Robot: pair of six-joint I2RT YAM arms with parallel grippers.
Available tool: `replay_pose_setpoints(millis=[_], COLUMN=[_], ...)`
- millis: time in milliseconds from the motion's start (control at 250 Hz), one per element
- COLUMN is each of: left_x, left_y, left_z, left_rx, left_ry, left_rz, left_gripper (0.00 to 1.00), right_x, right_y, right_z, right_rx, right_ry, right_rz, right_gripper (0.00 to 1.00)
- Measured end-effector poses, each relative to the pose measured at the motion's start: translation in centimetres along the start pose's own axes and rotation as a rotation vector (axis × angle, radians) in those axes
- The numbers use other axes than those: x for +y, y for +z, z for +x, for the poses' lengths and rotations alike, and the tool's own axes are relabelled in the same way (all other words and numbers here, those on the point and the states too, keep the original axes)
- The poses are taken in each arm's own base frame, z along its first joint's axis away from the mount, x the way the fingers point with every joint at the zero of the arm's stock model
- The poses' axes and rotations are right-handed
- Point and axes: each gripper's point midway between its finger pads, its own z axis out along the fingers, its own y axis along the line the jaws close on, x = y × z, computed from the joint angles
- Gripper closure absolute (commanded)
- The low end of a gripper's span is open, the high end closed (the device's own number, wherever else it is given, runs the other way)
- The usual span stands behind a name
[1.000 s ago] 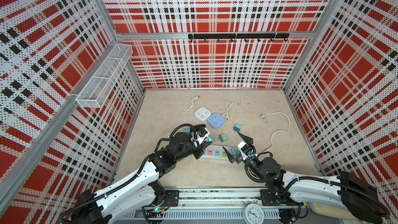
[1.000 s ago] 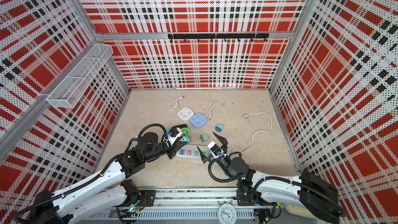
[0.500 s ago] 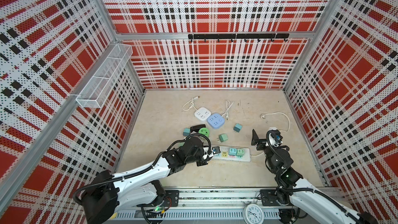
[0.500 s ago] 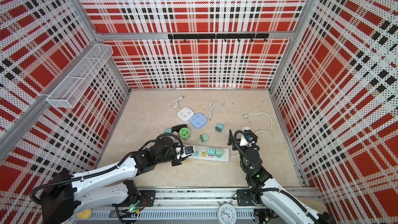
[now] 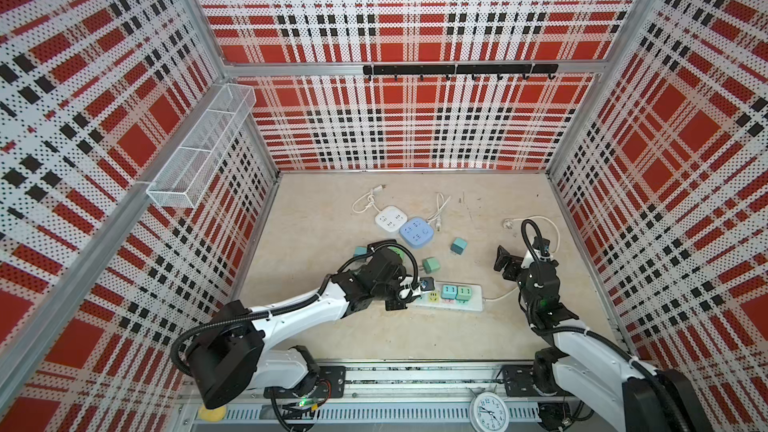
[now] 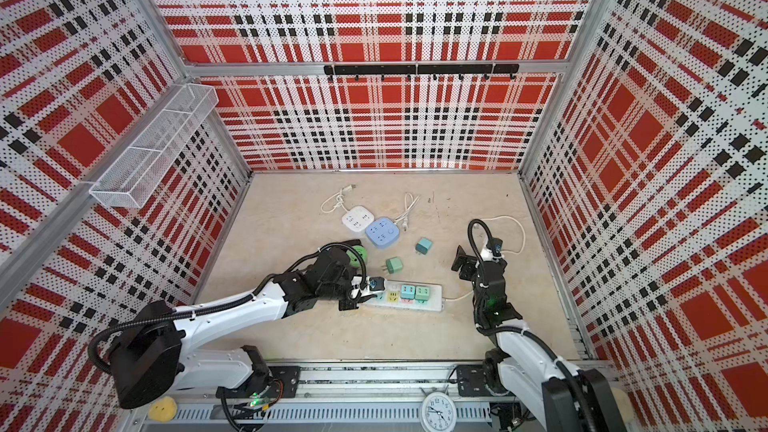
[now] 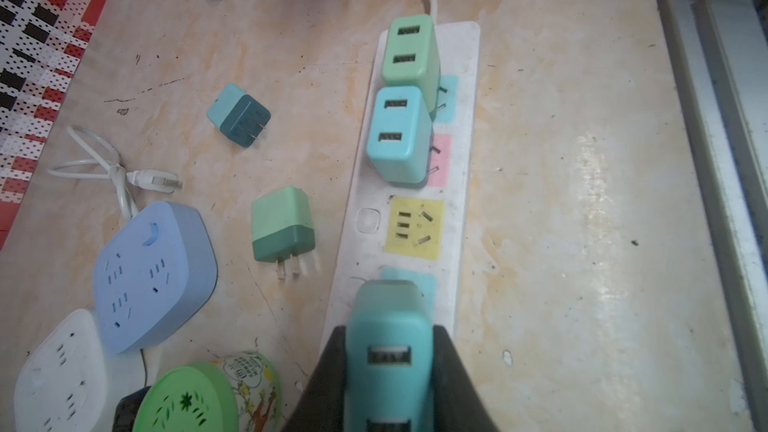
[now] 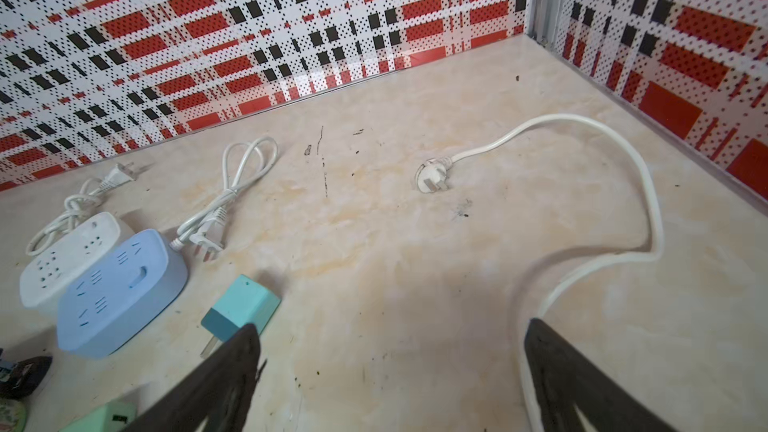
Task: Insert the plug
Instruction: 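Carry the teal adapter with the left gripper over the strip while the right gripper withdraws, then press the teal adapter's prongs into the next strip socket with the left gripper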
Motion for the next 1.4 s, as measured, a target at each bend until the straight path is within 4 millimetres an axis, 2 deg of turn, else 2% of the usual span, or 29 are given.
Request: replay_pose_setpoints(millis=[228, 380, 548, 724, 940, 1401], left_x=[-0.4, 0.7, 1.4, 0.0, -1.2, -0.8], left_y=[1.2, 1.9, 2.6, 3.3, 3.8, 5.4], left_z=[1.4, 0.3, -1.0, -2.2, -2.3, -2.4], left_rx=[0.043, 0.035, 0.026, 0.023, 0.031, 0.072], left_ry=[-0.012, -0.006, 0.007, 0.038, 0.044, 0.052], left_rz=[0.049, 0.062, 0.073, 0.119, 0.168, 0.214], left_gripper=[1.0, 1.0, 1.0, 1.0, 1.0, 1.0], right_x=[1.3, 1.7, 1.9, 2.0, 2.0, 2.1], right_y=[0.2, 0.0, 0.2, 0.2, 0.2, 0.2], right_z=[-0.9, -1.5, -1.2, -1.3, -1.3, -1.3], right_rx=[-0.02, -0.04, -0.029, -0.034, -0.034, -0.03], right_ry=[0.013, 0.018, 0.016, 0.017, 0.017, 0.017], right_rz=[-0.06, -0.082, -0.094, -0.097, -0.097, -0.107], right_gripper=[0.0, 0.0, 0.0, 0.0, 0.0, 0.0])
